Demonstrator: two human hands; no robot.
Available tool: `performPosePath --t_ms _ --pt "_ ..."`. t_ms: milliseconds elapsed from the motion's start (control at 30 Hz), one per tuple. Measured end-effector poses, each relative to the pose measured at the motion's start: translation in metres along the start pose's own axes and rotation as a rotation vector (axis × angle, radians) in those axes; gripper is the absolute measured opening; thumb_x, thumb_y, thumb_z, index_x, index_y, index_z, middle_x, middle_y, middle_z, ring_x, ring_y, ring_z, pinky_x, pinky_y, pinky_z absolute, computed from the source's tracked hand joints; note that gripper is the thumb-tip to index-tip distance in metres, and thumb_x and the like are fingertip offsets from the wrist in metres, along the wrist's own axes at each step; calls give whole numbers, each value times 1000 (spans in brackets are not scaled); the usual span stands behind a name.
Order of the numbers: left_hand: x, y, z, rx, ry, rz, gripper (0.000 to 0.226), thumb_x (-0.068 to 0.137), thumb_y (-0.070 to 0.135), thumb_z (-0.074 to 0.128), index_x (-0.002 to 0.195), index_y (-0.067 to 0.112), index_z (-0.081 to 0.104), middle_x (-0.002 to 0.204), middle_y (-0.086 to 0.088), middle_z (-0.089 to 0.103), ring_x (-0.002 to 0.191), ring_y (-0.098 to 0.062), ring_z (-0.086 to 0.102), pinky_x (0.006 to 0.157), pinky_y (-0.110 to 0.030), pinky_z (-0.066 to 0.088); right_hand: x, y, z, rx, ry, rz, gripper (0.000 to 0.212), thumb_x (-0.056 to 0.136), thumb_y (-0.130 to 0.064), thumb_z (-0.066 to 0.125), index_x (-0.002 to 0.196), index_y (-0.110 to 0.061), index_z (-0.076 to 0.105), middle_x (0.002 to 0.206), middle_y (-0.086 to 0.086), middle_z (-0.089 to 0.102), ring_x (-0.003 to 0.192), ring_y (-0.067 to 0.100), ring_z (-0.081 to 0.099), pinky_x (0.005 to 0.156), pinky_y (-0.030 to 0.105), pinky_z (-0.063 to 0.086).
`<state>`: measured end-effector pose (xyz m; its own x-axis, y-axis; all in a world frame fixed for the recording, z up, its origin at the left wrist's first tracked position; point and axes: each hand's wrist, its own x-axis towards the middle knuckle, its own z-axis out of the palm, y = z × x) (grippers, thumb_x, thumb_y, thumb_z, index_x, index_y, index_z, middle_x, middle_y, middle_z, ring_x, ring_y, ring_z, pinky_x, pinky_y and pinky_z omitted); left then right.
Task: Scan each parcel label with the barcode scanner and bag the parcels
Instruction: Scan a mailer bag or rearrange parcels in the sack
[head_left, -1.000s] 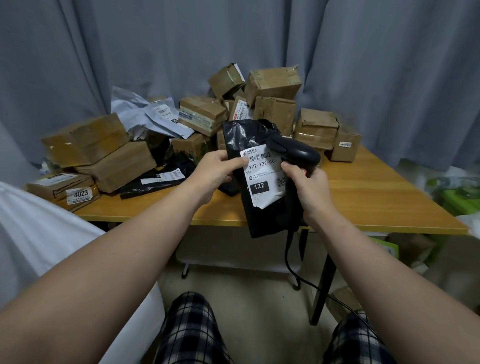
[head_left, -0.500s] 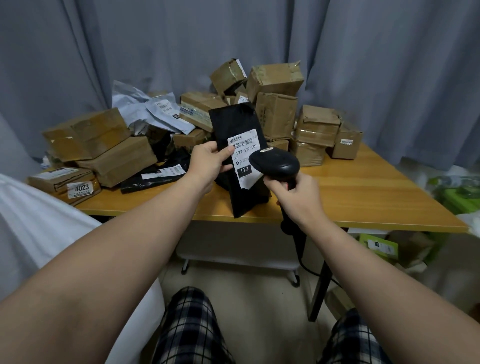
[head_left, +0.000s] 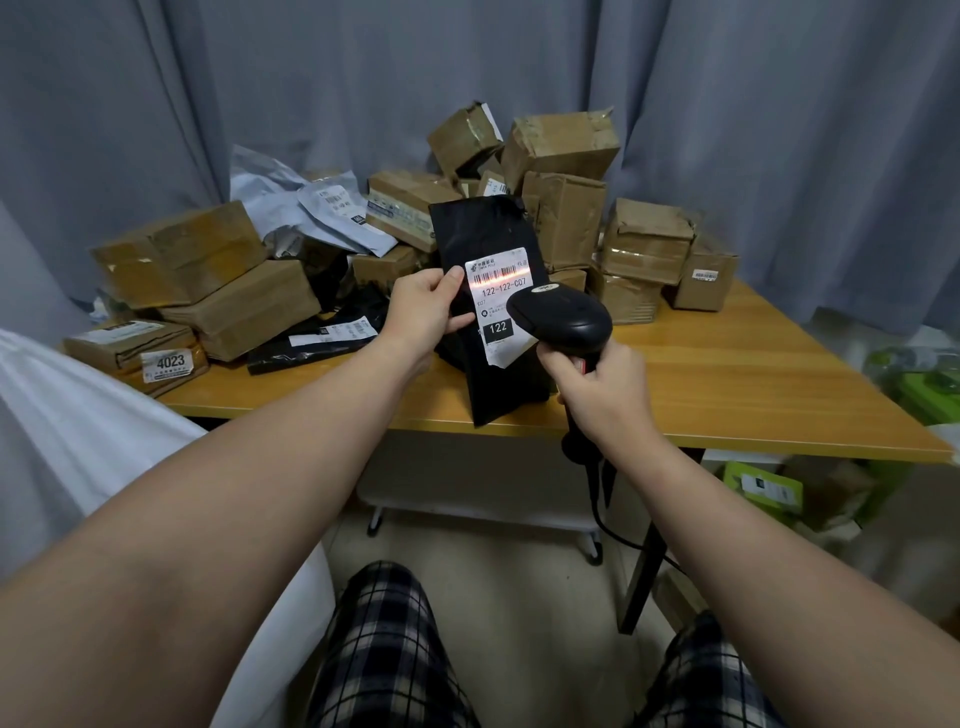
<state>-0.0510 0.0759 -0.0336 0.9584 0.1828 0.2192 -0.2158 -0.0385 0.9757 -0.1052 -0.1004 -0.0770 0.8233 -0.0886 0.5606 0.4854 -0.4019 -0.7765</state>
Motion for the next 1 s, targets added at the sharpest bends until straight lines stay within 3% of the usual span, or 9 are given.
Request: performPosePath --t_ms 233,400,567,767,867,1000 --pt "0 0 1 12 -2 0 27 102 20 45 102 -1 61 106 -9 66 93 -10 65 69 -19 57 -2 2 -2 27 -2 -32 49 86 -18 70 51 -32 38 41 -17 49 57 25 63 56 29 43" --pt "0 0 2 12 -3 -10 31 102 20 45 110 -6 60 108 -11 66 90 -9 65 68 -18 57 -4 2 -3 12 7 -54 50 85 -17 71 50 -32 38 41 -18 48 52 18 57 53 27 40" --pt "0 0 2 17 -1 -9 27 102 20 45 104 -1 61 104 -8 66 90 -10 65 66 -17 57 -5 3 -4 12 13 -52 49 86 -17 71 52 -32 39 41 -19 49 51 13 55 50 19 38" --pt "-4 1 2 12 1 1 27 102 20 45 104 -1 61 103 -4 66 90 -9 65 65 -16 55 -6 2 -4 19 6 -31 45 85 -20 72 55 -33 41 44 -22 52 57 19 61 55 27 42" --pt "-12 0 0 -25 49 6 23 102 21 45 95 7 63 102 -2 67 92 -9 65 68 -18 56 -8 2 -2 40 -4 -30 44 84 -21 73 56 -34 41 45 -18 52 58 24 61 57 35 46" --pt "-30 -6 -13 -132 171 2 26 102 21 46 91 3 61 96 -2 68 93 -10 67 73 -22 58 -11 -3 13 52 -43 -41 45 83 -21 74 55 -32 40 45 -13 48 56 19 60 55 32 43"
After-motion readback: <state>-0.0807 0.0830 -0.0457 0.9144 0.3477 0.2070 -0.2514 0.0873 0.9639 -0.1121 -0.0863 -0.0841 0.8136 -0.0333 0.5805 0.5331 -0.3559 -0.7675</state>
